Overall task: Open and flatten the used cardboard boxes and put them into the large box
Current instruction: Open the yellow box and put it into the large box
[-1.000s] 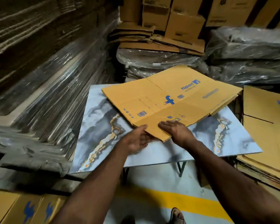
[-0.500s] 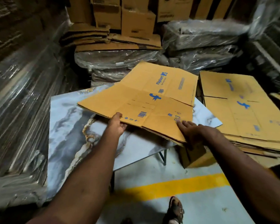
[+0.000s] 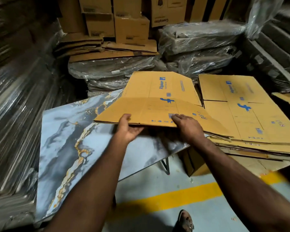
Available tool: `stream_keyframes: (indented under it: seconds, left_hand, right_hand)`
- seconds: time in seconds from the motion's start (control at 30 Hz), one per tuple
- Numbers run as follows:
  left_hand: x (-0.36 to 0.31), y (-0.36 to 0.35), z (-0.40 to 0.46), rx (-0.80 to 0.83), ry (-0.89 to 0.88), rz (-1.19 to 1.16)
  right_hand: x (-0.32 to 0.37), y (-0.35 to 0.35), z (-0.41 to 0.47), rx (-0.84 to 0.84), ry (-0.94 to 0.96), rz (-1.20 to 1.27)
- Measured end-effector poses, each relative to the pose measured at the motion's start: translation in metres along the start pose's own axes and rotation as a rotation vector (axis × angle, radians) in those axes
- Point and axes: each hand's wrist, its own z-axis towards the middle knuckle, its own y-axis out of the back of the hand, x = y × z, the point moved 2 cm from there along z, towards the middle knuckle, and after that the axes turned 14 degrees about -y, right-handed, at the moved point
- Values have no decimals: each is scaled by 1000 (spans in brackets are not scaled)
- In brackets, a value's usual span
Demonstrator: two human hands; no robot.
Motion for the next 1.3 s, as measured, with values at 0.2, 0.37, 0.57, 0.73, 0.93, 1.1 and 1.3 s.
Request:
stream_keyframes:
  seconds: [0.2,0.37,0.57,0.73,0.93,1.1,1.3]
  left_hand:
    - [-5,-21,10,21,-110,-64]
    - [-13,-84,12,84,-269,26]
    - [-31,-177,18,120,-455,-1]
    - [-20,-251,15,195,-519,-101]
    - [13,-340,24,291,-483,-96]
    - [54,-382,66,198,-398,-86]
    - [159,-418,160,130,-164,117]
  right_hand:
    - [-60,12,14,-18,-85,24]
    - [-105,26,41,-130,-152,81]
    - [-169,76,82,-365,-100,135]
    - [-233,116,114,-539,-32,149]
    - [-321,126,138,-830,-41,222]
    - [-399,102,158,-910,-55,89]
    - [-496,23,179,-490,-245,-47]
